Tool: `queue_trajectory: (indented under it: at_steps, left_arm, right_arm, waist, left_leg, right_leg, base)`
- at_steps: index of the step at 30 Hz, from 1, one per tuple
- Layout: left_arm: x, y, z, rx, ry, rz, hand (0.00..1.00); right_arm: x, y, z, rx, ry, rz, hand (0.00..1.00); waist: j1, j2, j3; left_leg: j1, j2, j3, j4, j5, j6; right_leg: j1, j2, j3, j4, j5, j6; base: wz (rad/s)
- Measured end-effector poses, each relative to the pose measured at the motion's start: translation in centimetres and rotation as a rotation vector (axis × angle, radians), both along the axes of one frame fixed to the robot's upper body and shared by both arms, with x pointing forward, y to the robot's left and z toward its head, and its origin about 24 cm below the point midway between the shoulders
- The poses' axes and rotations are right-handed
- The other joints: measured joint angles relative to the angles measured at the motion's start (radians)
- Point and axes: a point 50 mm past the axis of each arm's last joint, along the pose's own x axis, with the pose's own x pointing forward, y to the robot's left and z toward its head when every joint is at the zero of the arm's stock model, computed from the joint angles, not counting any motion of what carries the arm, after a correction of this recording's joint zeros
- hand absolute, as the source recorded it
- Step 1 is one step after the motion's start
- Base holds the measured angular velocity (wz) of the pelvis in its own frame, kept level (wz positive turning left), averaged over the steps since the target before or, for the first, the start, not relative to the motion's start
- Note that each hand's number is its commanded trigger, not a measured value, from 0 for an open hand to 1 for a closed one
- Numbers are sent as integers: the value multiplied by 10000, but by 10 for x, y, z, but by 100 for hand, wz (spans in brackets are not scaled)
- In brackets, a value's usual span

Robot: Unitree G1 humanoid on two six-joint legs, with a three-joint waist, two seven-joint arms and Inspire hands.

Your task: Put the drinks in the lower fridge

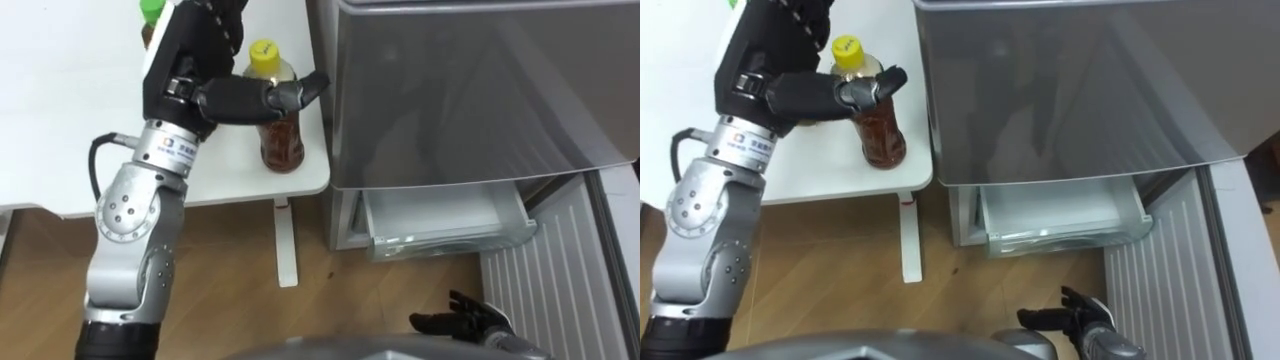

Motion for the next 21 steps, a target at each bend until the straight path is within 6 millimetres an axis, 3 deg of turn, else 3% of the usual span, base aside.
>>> queue_trajectory:
  at_steps: [21]
  left_arm:
    - [-4, -3, -10, 89, 673, -298, 0]
  right_arm:
    - [-2, -1, -1, -157, 206, -299, 0]
  waist:
    - [-11, 110, -46]
  left_leg:
    - [25, 1, 22, -21, 0, 0]
  right_leg:
    - [8, 0, -6, -5, 0, 0]
  base:
    - [0]
